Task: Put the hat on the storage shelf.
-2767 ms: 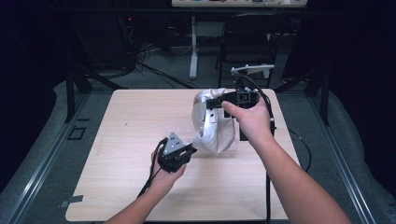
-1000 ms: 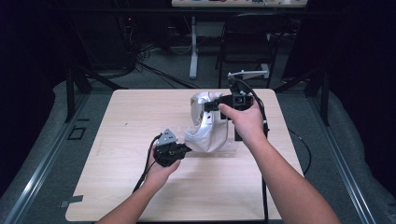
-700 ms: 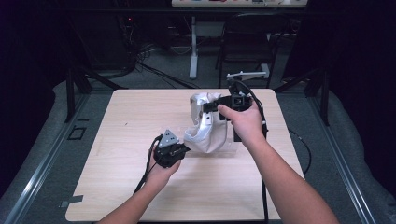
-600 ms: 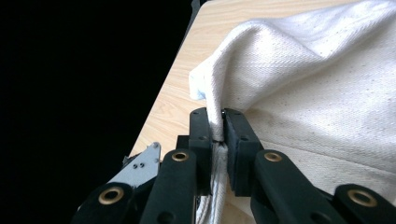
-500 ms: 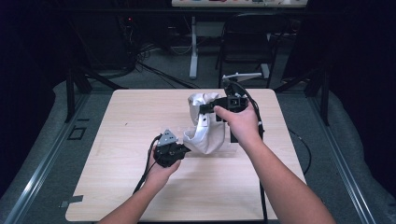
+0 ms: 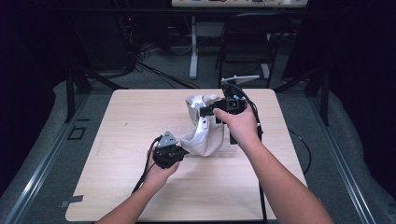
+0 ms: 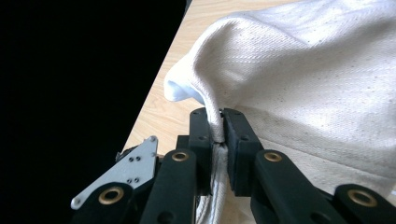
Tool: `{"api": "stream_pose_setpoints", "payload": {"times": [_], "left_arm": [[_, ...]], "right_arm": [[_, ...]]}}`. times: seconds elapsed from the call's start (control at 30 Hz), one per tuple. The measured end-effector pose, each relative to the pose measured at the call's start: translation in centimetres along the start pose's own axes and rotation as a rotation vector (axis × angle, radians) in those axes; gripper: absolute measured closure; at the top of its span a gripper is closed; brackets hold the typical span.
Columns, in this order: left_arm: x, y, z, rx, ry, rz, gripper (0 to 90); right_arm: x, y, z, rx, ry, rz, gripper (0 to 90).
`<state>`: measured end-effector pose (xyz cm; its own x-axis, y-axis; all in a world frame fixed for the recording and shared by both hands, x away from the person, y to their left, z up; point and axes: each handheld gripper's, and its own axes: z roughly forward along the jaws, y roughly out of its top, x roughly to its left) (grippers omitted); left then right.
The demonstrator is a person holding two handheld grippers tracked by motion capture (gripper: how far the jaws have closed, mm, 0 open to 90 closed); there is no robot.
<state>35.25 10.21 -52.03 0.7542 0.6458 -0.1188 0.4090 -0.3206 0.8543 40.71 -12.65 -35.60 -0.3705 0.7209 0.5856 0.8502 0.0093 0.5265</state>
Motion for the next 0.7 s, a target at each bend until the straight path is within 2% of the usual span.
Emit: {"api": "stream_pose_setpoints", "payload": {"times": [0.07,0.17,0.3,0.37,0.47,0.53,0.7], "left_arm": [[-0.1,0.1,0.0,-0.01,-0.004,0.013,85.9],[0.1,0.5,0.0,-0.022,-0.015,0.006,85.9],[0.9,1.0,0.3,-0.024,-0.053,-0.024,85.8],[1.1,1.1,0.6,-0.001,-0.051,-0.038,85.7],[0.7,0.8,0.6,0.025,-0.006,-0.032,85.8],[0.7,0.5,0.8,0.03,0.006,-0.055,85.7],[0.4,0.1,1.3,0.06,0.024,-0.057,85.9]], "right_arm": [[0.0,0.0,-0.3,-0.008,0.003,-0.001,82.4],[0.4,0.2,-1.1,-0.024,0.01,-0.012,82.4],[0.8,0.6,-1.9,-0.042,0.007,-0.021,82.4],[0.7,0.7,-1.7,-0.04,-0.009,-0.015,82.5],[0.3,0.7,-1.2,-0.033,-0.009,-0.002,82.4],[0.0,0.5,-0.7,-0.023,-0.012,0.003,82.4],[-0.6,0.2,0.3,0.002,-0.023,0.021,82.2]]}}
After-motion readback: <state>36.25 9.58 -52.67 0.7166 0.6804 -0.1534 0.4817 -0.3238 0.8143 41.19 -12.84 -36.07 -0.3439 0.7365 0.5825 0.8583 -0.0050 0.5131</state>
